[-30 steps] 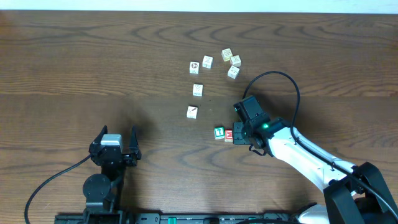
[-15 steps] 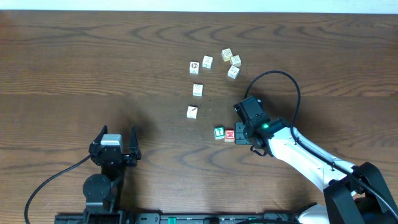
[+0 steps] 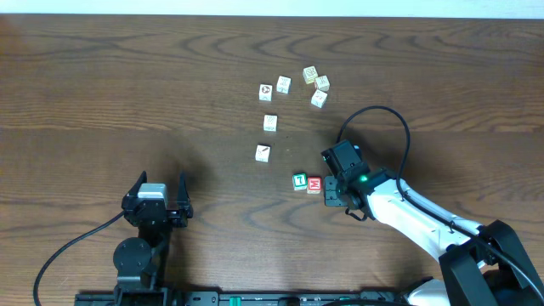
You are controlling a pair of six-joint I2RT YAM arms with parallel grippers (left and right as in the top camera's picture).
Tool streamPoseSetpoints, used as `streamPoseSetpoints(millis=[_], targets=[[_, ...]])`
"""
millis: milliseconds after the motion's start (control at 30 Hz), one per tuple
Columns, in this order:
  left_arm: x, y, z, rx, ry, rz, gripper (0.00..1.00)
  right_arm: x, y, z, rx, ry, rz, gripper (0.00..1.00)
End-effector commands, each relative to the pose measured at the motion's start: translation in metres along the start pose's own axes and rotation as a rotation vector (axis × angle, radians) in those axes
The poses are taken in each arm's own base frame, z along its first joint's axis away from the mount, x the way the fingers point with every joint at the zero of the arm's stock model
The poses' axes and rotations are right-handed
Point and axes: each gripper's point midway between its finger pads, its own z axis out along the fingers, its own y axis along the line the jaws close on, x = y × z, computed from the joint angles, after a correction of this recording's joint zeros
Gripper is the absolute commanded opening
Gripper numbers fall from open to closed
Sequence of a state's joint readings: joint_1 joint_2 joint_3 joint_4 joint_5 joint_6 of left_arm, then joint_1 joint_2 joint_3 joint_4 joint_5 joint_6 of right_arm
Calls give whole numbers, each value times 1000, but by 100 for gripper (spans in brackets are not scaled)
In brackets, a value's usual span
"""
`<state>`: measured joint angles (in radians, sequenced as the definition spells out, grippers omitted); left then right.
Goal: Lift 4 blocks
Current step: 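Lower the yellow W block next to the red M block and open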
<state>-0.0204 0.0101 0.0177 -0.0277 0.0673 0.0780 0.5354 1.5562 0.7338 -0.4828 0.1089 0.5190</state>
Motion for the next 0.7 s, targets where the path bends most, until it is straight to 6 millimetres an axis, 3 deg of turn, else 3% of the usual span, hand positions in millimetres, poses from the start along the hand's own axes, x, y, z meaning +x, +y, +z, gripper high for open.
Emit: streamPoseSetpoints(millis=[0, 667], targets=[[15, 1, 1, -6, 49, -7, 74, -1, -1, -1, 5, -17, 3, 36], [15, 1, 1, -6, 49, -6, 74, -13, 17, -3, -83, -57, 4, 58]])
